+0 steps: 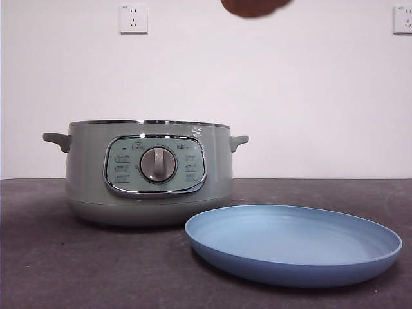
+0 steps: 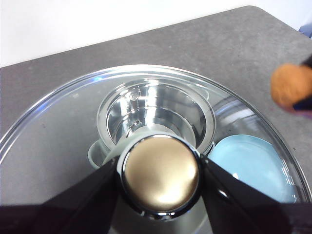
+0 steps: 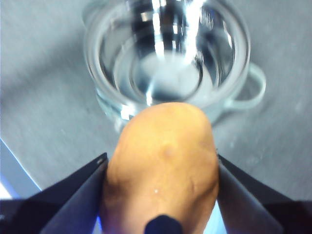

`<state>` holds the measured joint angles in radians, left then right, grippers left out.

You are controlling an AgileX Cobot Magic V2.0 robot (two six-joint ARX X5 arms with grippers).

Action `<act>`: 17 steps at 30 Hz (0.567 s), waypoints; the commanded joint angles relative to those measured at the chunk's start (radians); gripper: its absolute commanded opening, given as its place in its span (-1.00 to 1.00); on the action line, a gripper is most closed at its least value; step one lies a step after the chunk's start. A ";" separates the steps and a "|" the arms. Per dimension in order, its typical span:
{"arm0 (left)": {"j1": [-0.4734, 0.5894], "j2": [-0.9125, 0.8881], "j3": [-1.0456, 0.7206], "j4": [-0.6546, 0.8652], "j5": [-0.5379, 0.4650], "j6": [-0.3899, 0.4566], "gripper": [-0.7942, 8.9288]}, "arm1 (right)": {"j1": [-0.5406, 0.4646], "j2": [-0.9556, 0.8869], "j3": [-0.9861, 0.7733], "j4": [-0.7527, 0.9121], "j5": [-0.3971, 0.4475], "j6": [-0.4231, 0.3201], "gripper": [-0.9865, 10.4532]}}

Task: Take the potato out from the steamer,put the potato on the plate,close the lid

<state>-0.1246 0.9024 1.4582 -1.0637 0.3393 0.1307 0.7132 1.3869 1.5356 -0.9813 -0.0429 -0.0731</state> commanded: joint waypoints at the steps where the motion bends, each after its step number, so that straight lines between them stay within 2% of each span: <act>1: 0.001 -0.006 0.003 0.046 0.009 0.010 -0.85 | 0.000 -0.071 -0.161 0.079 0.000 0.039 -0.86; 10: 0.001 -0.006 0.003 0.049 0.009 0.010 -0.85 | 0.000 -0.130 -0.554 0.368 -0.005 0.109 -0.86; 17: 0.001 -0.006 0.003 0.049 0.009 0.010 -0.85 | 0.000 -0.077 -0.756 0.618 -0.003 0.143 -0.86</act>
<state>-0.1246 0.9073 1.4582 -1.0611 0.3367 0.1307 0.7132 1.3003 0.8028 -0.3851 -0.0483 0.0536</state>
